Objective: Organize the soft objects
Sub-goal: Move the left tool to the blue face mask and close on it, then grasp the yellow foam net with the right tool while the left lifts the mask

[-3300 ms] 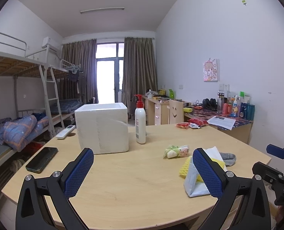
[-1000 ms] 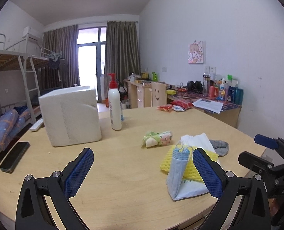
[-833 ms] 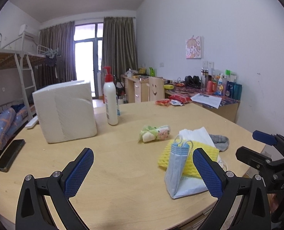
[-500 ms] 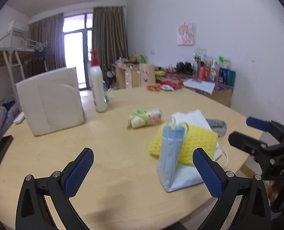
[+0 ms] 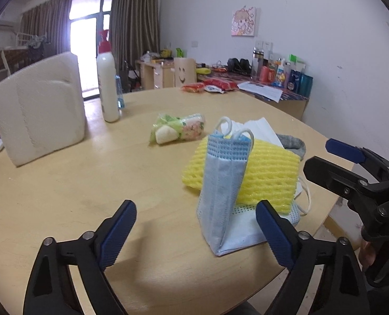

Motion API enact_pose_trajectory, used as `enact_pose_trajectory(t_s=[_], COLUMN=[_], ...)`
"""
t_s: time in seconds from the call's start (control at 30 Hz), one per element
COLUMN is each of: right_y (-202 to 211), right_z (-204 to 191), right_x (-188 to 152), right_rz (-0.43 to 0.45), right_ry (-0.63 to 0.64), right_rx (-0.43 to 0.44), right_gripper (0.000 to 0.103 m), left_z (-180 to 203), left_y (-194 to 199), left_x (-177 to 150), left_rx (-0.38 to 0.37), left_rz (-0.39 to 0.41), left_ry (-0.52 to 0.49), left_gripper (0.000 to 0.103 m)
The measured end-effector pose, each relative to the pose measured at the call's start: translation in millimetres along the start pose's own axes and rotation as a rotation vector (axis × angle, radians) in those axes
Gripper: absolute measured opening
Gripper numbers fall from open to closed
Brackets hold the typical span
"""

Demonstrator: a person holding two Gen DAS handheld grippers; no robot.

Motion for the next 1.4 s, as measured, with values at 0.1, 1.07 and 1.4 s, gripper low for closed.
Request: enact_pose_trajectory(t_s=[0.1, 1.07, 1.4], right_y=[-3, -37, -42], right_z=[0, -23, -31], right_x=[0, -2, -9], right_rz=[-0.006, -0.09, -0.146], right_ry=[0.004, 0.039, 0.083], right_rx=[0.009, 0.118, 0.129], right_gripper=[0.102, 0.093, 0.067], left_z=[2, 5, 2], left_y=[-6, -16, -16], left_x=[-2, -9, -8], left_rx=[-0.022, -0.068, -0.061], left_rz=[-0.027, -0.084, -0.08], left_ry=[0.003, -0.037, -0.03], left_gripper=[0.08, 0.01, 0.01])
Point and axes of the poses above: each gripper's, at about its wrist camera, not at the fingertips, and y roughly against the way its jaws point, z to its right, x to its top, the point moved 4 cm from there along -y, roughly the way its jaws point, and after that the axes turned 5 degrees about z, right-handed, at the moved point
